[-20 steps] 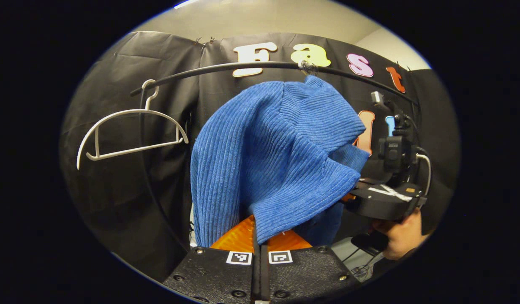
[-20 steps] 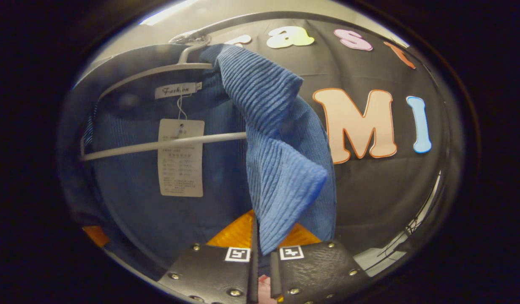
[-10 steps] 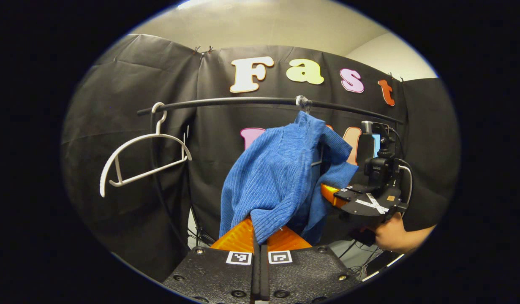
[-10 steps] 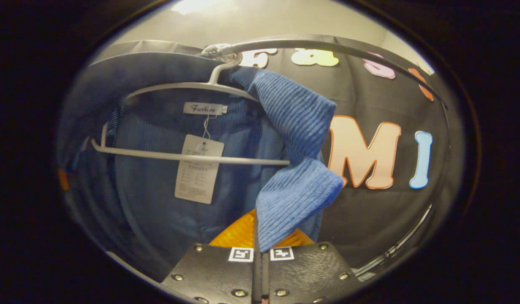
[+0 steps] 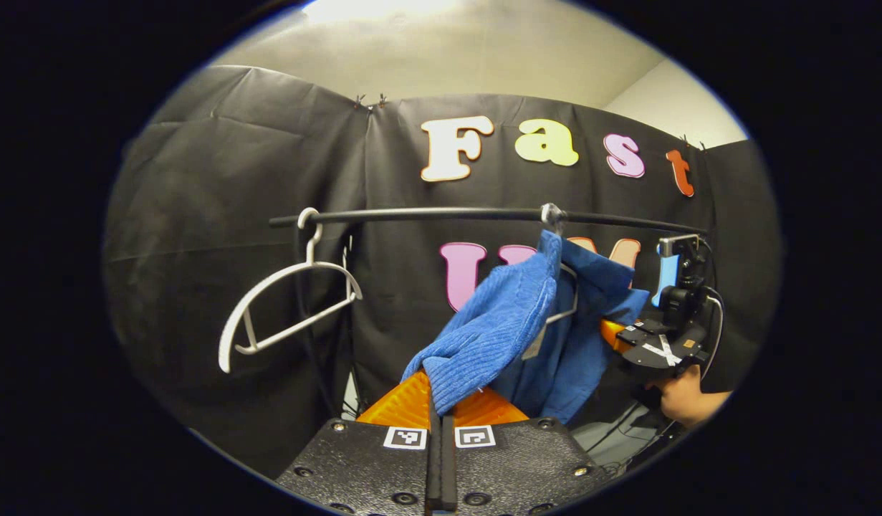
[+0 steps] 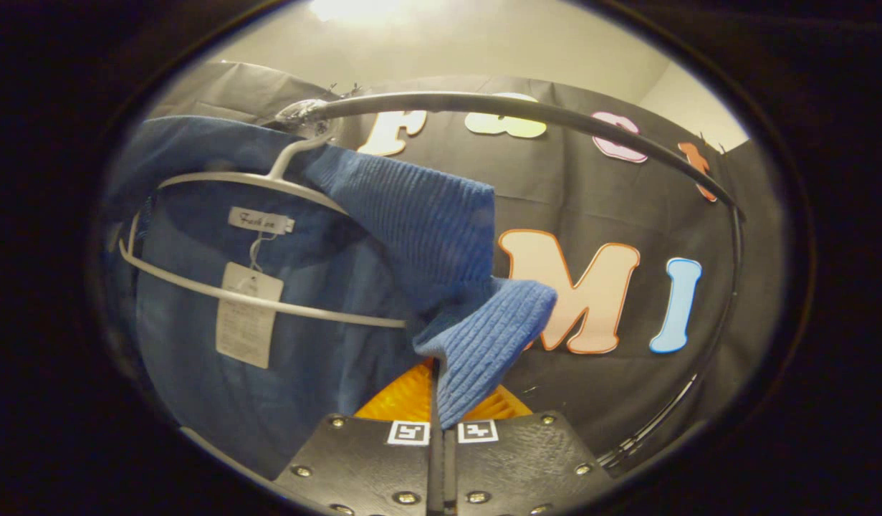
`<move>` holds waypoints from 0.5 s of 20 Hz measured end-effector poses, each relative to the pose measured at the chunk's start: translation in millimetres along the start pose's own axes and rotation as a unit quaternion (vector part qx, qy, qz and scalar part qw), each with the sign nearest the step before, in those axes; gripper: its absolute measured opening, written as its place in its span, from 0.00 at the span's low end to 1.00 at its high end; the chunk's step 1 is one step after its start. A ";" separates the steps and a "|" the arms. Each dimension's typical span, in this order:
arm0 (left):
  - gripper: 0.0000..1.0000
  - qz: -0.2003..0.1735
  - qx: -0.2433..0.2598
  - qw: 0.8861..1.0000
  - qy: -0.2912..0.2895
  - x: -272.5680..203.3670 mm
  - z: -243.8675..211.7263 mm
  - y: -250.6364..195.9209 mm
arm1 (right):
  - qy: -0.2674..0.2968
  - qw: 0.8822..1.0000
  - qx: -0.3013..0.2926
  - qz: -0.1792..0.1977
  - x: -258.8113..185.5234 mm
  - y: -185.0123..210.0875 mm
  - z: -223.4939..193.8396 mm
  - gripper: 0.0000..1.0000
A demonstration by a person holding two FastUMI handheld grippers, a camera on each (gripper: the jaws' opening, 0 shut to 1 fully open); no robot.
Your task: Grasp the clothes on the hanger with both hands and then place them into the laundry hamper below.
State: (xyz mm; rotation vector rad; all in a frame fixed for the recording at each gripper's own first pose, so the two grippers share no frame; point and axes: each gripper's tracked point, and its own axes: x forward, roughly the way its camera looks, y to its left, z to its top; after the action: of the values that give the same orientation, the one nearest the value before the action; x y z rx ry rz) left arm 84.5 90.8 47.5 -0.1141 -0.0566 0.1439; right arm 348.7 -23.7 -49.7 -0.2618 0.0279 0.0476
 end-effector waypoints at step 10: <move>0.00 0.057 -0.033 0.998 0.004 29.8 10.6 41.2 | -0.047 0.998 -0.009 -0.036 53.6 -36.5 30.6 0.00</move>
State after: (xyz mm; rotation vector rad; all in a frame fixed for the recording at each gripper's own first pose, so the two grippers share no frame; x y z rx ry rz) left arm 107.5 136.8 54.6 -0.1831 -0.0469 0.2550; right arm 404.7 -48.7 -12.5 -0.2786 -0.0762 -0.0112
